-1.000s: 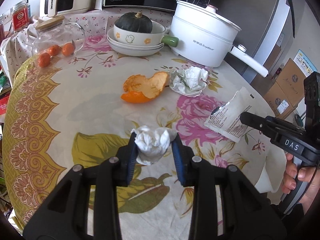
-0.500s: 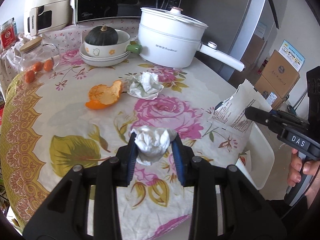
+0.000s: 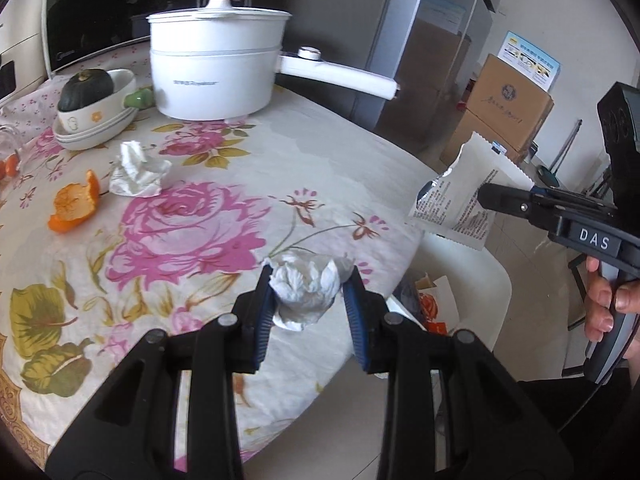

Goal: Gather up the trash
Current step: 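Carry the tissue and paper wrapper to the bin, then open both tools over the bin to drop the tissue and wrapper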

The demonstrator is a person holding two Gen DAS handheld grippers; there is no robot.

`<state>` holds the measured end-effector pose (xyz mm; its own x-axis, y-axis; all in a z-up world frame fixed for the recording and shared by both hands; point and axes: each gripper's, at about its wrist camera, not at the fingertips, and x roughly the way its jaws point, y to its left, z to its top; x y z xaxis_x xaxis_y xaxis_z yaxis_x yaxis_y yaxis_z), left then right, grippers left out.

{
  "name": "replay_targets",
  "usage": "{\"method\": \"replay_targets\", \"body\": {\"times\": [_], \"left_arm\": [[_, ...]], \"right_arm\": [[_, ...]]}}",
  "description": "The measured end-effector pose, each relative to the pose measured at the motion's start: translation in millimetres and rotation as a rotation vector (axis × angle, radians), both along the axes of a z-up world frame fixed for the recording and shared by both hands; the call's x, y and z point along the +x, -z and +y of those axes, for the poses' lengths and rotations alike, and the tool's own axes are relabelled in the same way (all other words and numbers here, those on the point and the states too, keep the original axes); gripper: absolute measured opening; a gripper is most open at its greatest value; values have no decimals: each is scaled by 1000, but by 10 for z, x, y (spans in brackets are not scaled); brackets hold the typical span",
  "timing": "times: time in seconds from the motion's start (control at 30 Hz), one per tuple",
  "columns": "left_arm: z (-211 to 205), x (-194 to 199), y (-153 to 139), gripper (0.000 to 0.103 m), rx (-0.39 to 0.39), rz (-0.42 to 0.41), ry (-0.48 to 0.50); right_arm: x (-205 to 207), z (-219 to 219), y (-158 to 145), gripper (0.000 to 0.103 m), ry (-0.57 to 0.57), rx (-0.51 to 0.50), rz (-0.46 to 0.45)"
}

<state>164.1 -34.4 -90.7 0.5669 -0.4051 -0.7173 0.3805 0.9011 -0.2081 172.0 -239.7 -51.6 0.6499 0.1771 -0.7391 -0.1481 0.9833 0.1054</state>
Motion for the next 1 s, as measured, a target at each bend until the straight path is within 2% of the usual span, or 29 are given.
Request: {"method": "replay_targets", "body": {"times": [0.37,0.63,0.9,0.93,1.0], "left_arm": [[-909,-160,216,36,53,-16,203],[-1254,-189,401,36,65,1,252],[-1477,-199,539,37,73,-7,274],[-1490,-206,536,39,73,-14,274],[-1489,-199,522,49,74,-29,261]], "right_arm": [[-252,-763,179,25,77,-57,65],[-364,-1158,462,25,126,-84,150],[-397,-1342,545,25,148,-95,183],[-395,-1355,547,25,149,-97,185],[-398,-1379,550,25,150,-101,187]]}}
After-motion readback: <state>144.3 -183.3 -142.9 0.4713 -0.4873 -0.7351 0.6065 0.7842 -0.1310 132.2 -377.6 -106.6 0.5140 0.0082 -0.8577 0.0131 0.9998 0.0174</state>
